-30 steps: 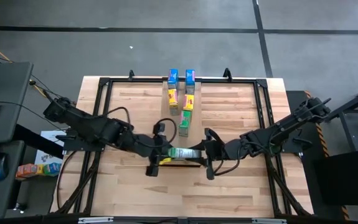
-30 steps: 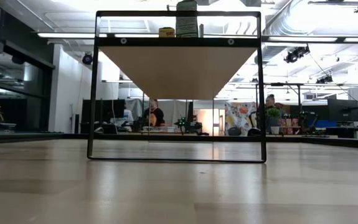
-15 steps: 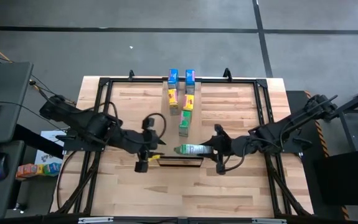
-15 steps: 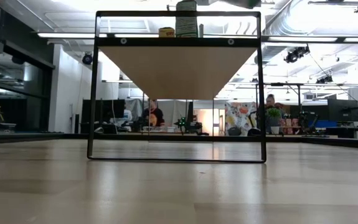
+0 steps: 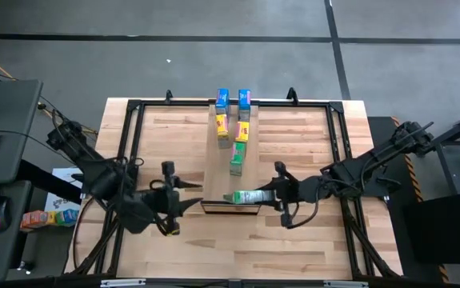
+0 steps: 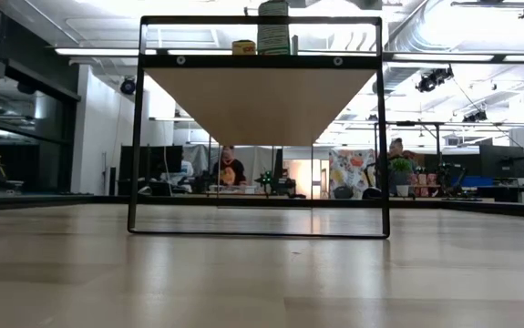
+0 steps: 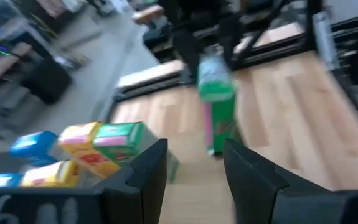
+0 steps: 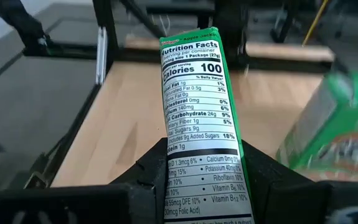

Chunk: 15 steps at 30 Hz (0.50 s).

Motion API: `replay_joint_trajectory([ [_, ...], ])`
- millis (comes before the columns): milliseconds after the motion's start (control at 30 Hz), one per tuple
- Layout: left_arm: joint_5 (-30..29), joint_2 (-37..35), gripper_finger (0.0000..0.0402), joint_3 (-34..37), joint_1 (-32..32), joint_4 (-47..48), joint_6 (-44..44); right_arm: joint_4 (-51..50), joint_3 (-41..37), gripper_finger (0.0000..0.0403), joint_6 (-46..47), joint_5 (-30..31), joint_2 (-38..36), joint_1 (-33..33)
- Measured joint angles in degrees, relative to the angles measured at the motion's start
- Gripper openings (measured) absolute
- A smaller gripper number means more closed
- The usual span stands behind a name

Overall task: Stack cereal on shelf
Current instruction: Put the green cereal box on the shelf

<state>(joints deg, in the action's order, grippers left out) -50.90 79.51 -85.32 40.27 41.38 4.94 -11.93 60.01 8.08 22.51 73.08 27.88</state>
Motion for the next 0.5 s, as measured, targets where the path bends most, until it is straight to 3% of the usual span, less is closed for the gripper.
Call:
replay_joint_trajectory([
  [100,-4.7,-2.6,0.0145,7.1,1.0,-8.0,-2.3,5.2,-0.1,0.0107,-5.1,0.0,0.0,0.0],
  [200,-4.6,-6.4,0.0145,15.1,0.7,-17.3,-4.3,14.6,-3.0,0.0107,-9.8,-2.2,0.0,-0.8],
  [333,2.0,-12.4,0.0145,24.7,-1.1,-28.7,-7.3,27.0,-9.4,0.0107,-12.7,-6.5,0.2,-3.5],
  [500,14.8,-18.9,0.0145,34.9,-4.9,-43.8,-11.3,48.9,-17.7,0.0110,-15.6,-14.0,0.2,-6.8],
])
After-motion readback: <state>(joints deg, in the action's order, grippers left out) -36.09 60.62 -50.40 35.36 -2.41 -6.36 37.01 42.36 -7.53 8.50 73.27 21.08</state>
